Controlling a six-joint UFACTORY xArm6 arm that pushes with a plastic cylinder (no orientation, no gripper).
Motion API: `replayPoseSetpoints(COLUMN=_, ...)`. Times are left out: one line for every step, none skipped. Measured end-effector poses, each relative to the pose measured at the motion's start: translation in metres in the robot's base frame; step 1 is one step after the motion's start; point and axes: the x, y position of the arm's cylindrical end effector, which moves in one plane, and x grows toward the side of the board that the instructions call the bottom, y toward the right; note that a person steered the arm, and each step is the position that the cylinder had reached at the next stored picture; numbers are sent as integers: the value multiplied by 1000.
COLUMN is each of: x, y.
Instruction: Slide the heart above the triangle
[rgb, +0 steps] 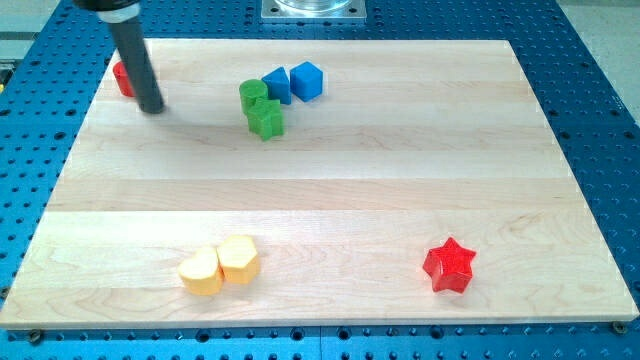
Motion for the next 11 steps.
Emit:
replayPoseSetpoints(x=-25, y=-24)
replayPoseSetpoints(x=-62, y=-17)
replayPoseSetpoints(x=-67, y=-11)
replayPoseSetpoints(x=-30, y=-11)
replayPoseSetpoints(x=45, y=22)
replayPoseSetpoints(x=118, y=113)
replayPoseSetpoints(x=171, y=221)
replayPoseSetpoints(x=269, y=227)
replayPoseSetpoints(x=280, y=181)
replayPoseSetpoints(x=272, y=118)
replayPoseSetpoints(x=245, y=77)
